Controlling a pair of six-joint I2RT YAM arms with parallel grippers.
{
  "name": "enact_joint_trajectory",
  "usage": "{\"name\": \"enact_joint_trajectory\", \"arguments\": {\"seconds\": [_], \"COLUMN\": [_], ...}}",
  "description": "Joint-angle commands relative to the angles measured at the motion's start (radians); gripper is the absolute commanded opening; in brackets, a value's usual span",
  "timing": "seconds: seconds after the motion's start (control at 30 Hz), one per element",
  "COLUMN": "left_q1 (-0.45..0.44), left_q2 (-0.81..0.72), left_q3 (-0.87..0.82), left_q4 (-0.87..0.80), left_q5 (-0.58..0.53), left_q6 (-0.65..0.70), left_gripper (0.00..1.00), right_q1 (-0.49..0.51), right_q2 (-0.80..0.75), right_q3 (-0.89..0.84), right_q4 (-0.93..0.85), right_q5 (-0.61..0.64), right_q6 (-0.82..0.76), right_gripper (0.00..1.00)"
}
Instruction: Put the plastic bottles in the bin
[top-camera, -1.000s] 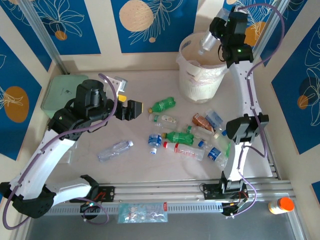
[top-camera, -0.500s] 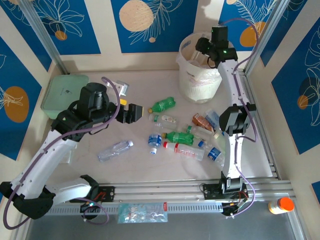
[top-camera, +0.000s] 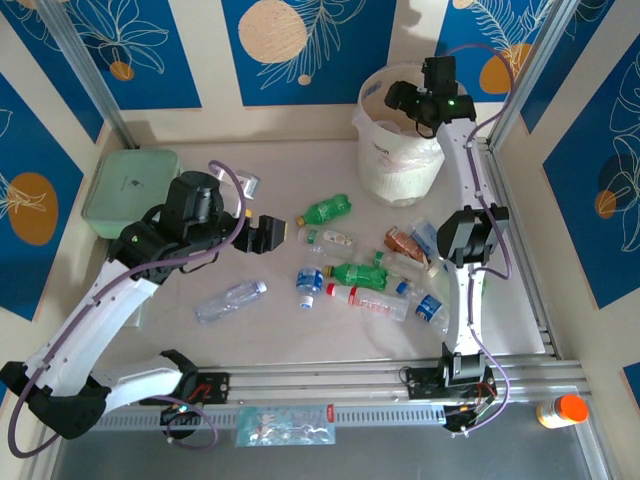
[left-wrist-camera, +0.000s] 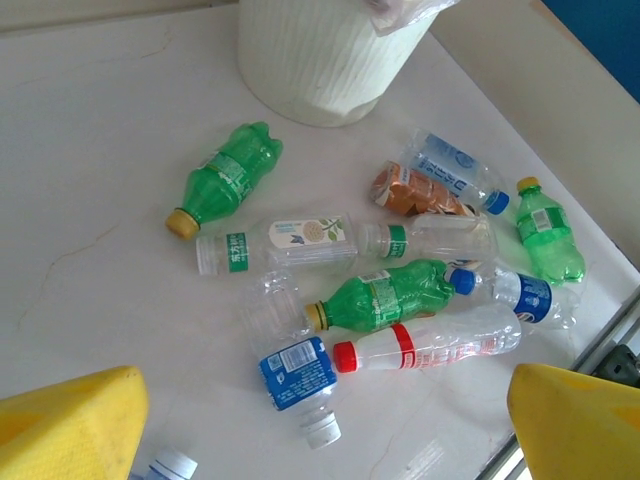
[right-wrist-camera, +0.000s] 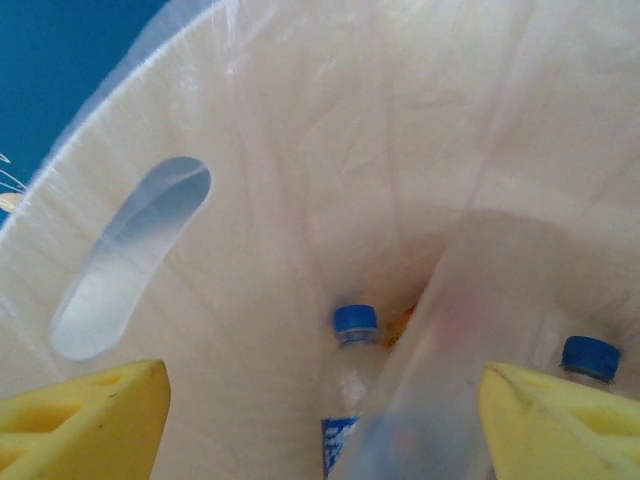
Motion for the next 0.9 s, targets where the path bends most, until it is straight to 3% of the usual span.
{"name": "enact_joint_trajectory", "arguments": {"seconds": [0.0, 0.2, 0.4, 0.6, 0.73, 0.87], "left_q1": [-0.002, -0.002, -0.002, 0.004, 0.018, 0.019], "left_q2": [-0.023, -0.038, -0.062, -0.113, -0.154, -0.185], "left_q3": [-0.008, -0.014, -0.032, -0.092, -0.157, -0.217], "left_q4": [-0.032, -0.056, -0.127, -0.267, -0.337, -0.376], "left_q5": [-0.039, -0.085, -0.237, -0.394, -0.396, -0.418], "left_q6": [0.007, -0.055, -0.272, -0.664, -0.916, -1.138], "left_gripper": [0.93, 0.94, 0.96, 0.99, 0.99, 0.99], "right_q1": [0.005, 0.04, 0.156, 0.354, 0.501, 0.589], "right_q2": [-0.096, -0.189, -0.356, -0.652, -0.866, -1.003], "right_q3": [0.028, 0.025, -0.099, -0.492, -0.821, -1.033], "right_q4": [-0.02, -0.046, -0.017, 0.18, 0.371, 0.408], "right_q5": [0.022, 0.088, 0.232, 0.394, 0.496, 0.53], "right_q6": [-0.041, -0.103, -0.156, -0.175, -0.17, -0.105], "right_gripper": [0.82, 0.8, 0.79, 0.79, 0.76, 0.76]}}
